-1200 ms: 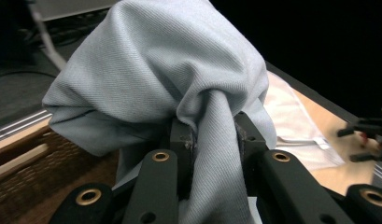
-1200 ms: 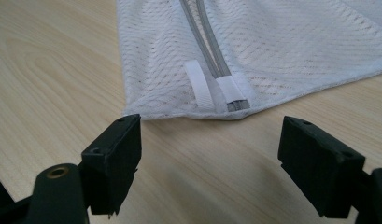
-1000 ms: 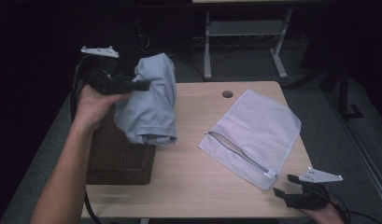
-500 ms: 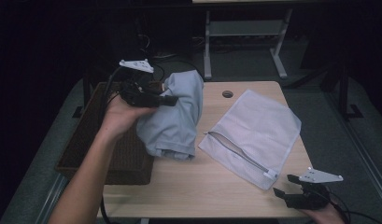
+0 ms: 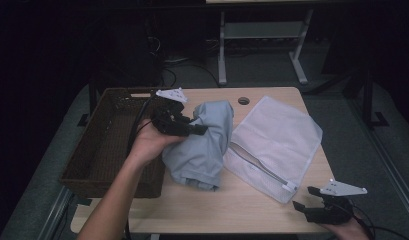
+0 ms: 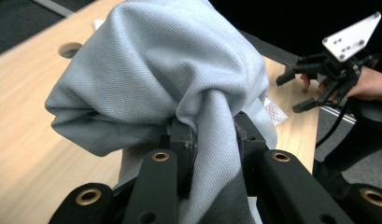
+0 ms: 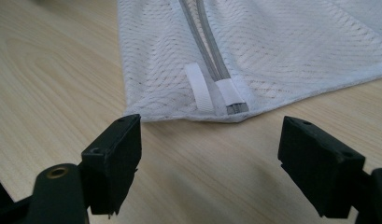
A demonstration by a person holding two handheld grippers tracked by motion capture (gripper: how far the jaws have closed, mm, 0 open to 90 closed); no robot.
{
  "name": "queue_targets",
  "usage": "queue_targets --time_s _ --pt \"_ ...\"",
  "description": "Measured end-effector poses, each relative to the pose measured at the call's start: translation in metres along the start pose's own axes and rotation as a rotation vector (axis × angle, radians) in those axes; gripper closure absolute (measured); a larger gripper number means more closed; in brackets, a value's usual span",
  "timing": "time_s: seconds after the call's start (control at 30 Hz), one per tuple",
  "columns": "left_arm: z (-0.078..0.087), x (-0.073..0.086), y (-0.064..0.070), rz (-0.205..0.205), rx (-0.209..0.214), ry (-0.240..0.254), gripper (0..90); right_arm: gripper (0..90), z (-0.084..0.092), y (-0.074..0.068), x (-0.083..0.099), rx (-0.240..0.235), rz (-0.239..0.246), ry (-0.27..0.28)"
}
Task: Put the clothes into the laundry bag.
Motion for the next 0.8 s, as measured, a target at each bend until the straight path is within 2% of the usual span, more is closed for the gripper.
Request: queue_targets --time_s 0.2,0.47,0.57,0.67,0.8 --pt "-0.013 0.016 -0.002 0.006 0.025 -0.012 73.8 21.6 0.000 0.005 -0.010 0.000 0.019 0.022" --pt "-0.028 0.035 -0.006 0.014 0.060 -0.043 73.8 24.9 -0.009 0.009 -0.034 -0.047 0.011 0.046" --pt "-0.030 0.041 -0.007 0.023 0.079 -0.040 73.8 25.5 -0.015 0.010 -0.045 -0.059 0.024 0.040" --pt "-0.031 0.044 -0.008 0.025 0.080 -0.041 73.7 27.9 -0.025 0.011 -0.058 -0.080 0.047 0.032" --pt "-0.032 0.047 -0.010 0.032 0.090 -0.041 73.7 32.5 -0.037 0.014 -0.079 -0.081 0.065 0.052"
Point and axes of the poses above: each handheld gripper's, and its own axes: z roughly backward along the jaws, x roughly out of its underside, y roughly to its right, the point moved 7 cm from there along -z, roughly forward along the jaws, and after that the axes turned 10 degrees about z, right-handed, at the moved point
